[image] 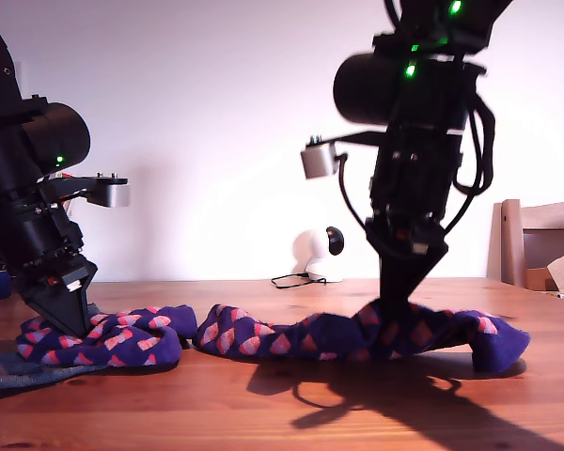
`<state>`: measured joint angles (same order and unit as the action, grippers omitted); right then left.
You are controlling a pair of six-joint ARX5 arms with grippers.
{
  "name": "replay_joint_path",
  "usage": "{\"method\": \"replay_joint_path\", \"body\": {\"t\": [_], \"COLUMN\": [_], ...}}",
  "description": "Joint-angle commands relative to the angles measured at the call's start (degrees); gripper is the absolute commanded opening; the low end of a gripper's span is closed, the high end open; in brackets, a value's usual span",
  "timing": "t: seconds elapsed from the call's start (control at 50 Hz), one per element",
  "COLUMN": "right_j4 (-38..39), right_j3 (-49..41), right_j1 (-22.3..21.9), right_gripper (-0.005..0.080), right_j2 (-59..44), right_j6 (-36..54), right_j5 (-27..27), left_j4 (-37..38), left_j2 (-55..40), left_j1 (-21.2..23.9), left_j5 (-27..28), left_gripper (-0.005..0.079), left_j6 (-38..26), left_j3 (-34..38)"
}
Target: Fold the socks in front of you. After folding them, place them to the right side.
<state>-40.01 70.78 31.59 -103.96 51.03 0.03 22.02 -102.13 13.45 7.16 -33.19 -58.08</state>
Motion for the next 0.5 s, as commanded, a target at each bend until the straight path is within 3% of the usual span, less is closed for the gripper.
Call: {"method": "replay_joint_path", "body": {"t": [0.0, 0.24, 0.48], "right_j4": [-0.2, 0.7, 0.2], "right_j3": [0.3, 0.3, 0.3], "right_j1": [0.3, 0.3, 0.3], "right_gripper": [-0.0012, -0.0012, 0.0003], "right_j2": [-1.2, -1.4, -1.4], "right_j6": [-0.5, -1.2, -1.7], "right_j5": [-0.7, -2.5, -2.4], "left_j4": [2.8, 5.6, 5.6], "left_j2": [-3.7, 1.1, 4.5], "left_j1": [-0.6, -0.5, -0.5], "left_j5": [-1.4, -0.8, 6.0], "left_gripper": [0.0012, 0.0012, 0.0014], "left_j6": [0.4, 2.0, 3.3], "left_j3": [2.7, 0.1, -0.2]}}
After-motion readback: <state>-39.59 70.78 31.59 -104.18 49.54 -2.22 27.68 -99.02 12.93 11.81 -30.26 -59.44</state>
